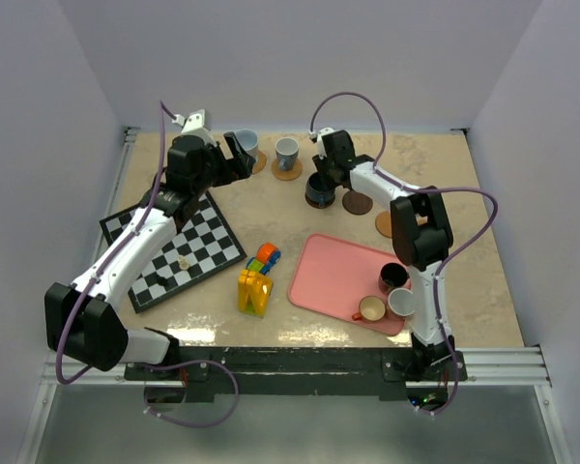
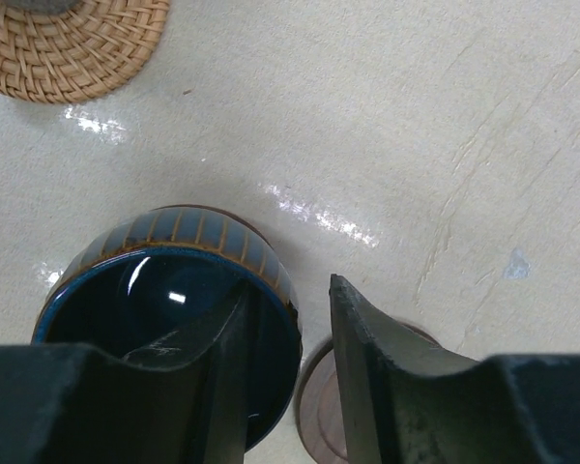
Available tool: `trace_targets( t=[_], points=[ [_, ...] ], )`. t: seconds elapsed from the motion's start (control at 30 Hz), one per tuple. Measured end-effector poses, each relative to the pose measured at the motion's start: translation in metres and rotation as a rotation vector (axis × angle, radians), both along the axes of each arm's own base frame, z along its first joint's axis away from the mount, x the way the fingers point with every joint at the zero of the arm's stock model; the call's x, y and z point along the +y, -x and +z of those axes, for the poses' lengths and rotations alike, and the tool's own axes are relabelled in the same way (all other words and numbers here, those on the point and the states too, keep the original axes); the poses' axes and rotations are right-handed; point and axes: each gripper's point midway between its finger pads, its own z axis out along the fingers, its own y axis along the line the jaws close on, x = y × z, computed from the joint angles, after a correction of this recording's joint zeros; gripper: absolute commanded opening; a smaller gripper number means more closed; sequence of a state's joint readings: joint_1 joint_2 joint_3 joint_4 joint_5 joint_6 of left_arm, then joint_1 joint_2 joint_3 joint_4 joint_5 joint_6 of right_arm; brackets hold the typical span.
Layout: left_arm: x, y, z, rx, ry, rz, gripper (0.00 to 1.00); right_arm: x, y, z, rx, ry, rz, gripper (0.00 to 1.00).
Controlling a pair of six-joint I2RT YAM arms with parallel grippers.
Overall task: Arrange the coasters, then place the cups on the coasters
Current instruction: Place the cup on the coaster.
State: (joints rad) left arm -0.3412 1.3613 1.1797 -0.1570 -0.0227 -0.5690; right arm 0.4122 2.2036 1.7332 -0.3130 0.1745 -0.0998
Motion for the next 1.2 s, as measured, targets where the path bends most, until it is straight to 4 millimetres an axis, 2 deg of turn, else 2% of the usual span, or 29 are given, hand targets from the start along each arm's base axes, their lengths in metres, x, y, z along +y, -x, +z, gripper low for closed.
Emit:
trace_targets(
  t=[0.2, 0.37, 0.43, 0.5, 0.57, 0.67, 0.77, 0.9, 1.0, 1.1, 1.2],
  points=[
    [-0.001, -0.001, 0.002, -0.002, 0.015, 0.006, 0.90, 0.000, 0.000, 0.000, -0.001, -0.001, -0.003, 0.64],
    [-0.001, -0.001, 0.002, -0.002, 0.019, 0.007, 0.89, 0.002, -0.002, 0.003, -0.012, -0.013, -0.005, 0.73],
    [-0.001, -0.001, 0.002, -0.001, 0.022, 0.009, 0.89, 0.002, -0.003, 0.007, -0.020, -0.020, -0.006, 0.77],
    [0.000, -0.001, 0.002, -0.001, 0.021, 0.011, 0.89, 0.004, -0.004, 0.015, -0.033, -0.034, -0.008, 0.90],
    [0.000, -0.001, 0.002, 0.000, 0.020, 0.014, 0.89, 0.006, -0.006, 0.025, -0.052, -0.052, -0.013, 0.91],
    [0.001, -0.001, 0.000, 0.003, 0.018, 0.016, 0.89, 0.008, -0.008, 0.047, -0.090, -0.082, -0.017, 0.90],
    [0.002, 0.000, -0.006, 0.015, 0.012, 0.019, 0.87, 0.012, -0.008, 0.079, -0.144, -0.129, -0.014, 0.90],
    [0.002, 0.001, -0.008, 0.020, 0.001, 0.014, 0.84, 0.013, -0.004, 0.137, -0.242, -0.211, -0.027, 0.89],
    [-0.004, 0.005, -0.010, 0.015, -0.039, -0.014, 0.84, 0.009, 0.006, 0.176, -0.306, -0.275, -0.048, 0.89],
    [-0.027, 0.018, -0.015, 0.016, -0.116, -0.092, 0.84, -0.001, 0.017, 0.202, -0.344, -0.325, -0.077, 0.89],
    [-0.075, 0.036, -0.015, -0.004, -0.175, -0.235, 0.83, -0.017, 0.026, 0.218, -0.366, -0.367, -0.120, 0.88]
  ],
)
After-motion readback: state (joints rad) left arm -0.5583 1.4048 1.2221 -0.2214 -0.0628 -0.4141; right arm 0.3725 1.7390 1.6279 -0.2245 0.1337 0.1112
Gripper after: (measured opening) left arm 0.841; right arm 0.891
